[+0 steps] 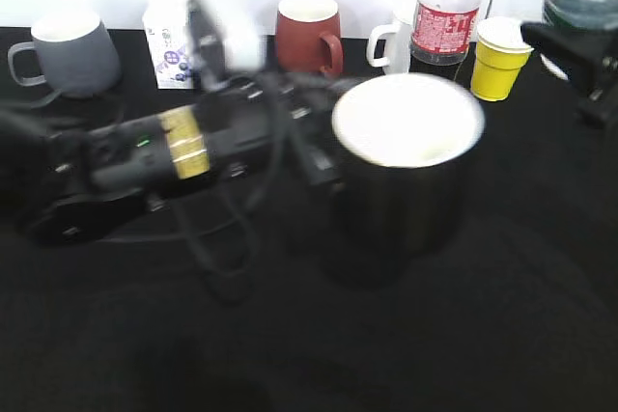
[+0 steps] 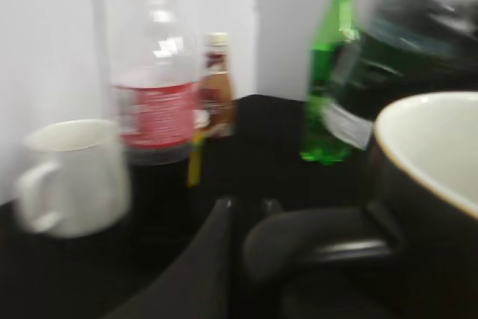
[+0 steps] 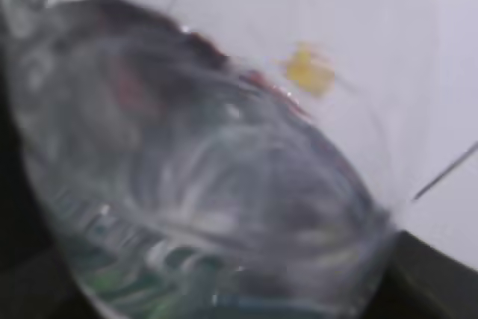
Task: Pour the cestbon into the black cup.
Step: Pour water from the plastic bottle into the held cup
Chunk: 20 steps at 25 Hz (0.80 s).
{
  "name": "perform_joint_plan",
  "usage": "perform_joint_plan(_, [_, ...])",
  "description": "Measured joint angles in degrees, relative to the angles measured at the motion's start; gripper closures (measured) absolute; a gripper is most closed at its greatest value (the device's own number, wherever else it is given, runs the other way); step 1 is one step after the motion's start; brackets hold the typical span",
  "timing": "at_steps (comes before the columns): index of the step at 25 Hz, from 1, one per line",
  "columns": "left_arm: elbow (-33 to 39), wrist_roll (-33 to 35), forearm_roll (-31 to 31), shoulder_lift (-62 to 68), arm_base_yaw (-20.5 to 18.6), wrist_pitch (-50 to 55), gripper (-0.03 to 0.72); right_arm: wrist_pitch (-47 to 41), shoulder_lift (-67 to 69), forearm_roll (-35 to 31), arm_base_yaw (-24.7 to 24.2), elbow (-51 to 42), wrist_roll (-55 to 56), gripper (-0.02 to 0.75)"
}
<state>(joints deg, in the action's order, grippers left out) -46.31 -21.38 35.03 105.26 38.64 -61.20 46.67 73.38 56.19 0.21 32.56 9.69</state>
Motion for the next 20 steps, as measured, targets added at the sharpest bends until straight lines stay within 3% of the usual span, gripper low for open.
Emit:
perform_joint_plan(5, [-8.01, 0.00, 0.29, 3.65, 3.92, 6.69, 0.632, 0.00, -0.02, 4.63, -0.01, 1.52, -9.27, 0.248])
perform_joint_plan(12, [-8.44, -2.44, 0.25, 3.65, 4.16, 9.00, 0.633, -0.53, -0.02, 4.49, -0.01, 1.70, -35.85, 0.248])
perform_joint_plan(20, [-8.44, -3.38, 1.47, 3.65, 4.16, 9.24, 0.633, -2.93, -0.02, -0.07, -0.01, 2.12, -48.40, 0.248])
